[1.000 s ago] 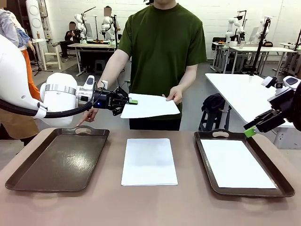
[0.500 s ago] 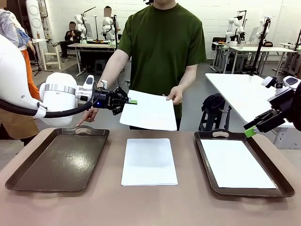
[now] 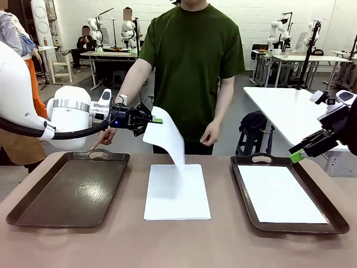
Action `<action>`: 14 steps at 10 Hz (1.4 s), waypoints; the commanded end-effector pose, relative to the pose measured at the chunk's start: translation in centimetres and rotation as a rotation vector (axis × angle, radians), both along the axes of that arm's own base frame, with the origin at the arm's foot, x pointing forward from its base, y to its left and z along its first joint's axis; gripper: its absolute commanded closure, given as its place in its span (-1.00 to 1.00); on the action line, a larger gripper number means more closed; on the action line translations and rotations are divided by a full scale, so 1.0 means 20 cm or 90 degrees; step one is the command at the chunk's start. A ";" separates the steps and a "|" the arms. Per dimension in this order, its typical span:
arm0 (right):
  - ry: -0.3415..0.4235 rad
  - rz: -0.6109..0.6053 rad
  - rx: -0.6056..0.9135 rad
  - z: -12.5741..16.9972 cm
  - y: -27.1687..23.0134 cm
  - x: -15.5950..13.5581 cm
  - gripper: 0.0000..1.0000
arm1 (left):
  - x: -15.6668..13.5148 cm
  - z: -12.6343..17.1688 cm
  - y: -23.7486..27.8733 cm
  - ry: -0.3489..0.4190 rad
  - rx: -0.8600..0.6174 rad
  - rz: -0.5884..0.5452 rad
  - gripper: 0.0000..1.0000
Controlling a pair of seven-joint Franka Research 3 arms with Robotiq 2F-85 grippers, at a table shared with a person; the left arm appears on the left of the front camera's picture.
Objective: Sort the A4 documents.
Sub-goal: Receive the A4 Paper, then place the A4 Paper in the designated Handle tray.
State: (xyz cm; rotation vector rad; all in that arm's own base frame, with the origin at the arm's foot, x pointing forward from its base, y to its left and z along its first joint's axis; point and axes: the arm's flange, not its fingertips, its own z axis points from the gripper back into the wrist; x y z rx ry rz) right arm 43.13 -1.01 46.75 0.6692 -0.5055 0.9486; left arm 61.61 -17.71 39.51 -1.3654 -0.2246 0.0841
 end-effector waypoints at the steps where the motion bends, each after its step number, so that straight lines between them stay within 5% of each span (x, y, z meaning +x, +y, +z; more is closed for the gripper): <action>1: -0.003 0.005 -0.002 -0.01 0.00 0.00 -1.00 | 0.00 0.00 0.00 0.001 0.000 0.001 1.00; 12: -0.003 0.005 -0.002 -0.01 0.00 0.00 -1.00 | 0.00 0.00 0.00 0.000 0.000 0.000 0.98; 14: -0.003 0.005 -0.002 -0.01 0.00 0.00 -1.00 | -0.13 0.09 0.26 -0.029 0.100 0.001 0.98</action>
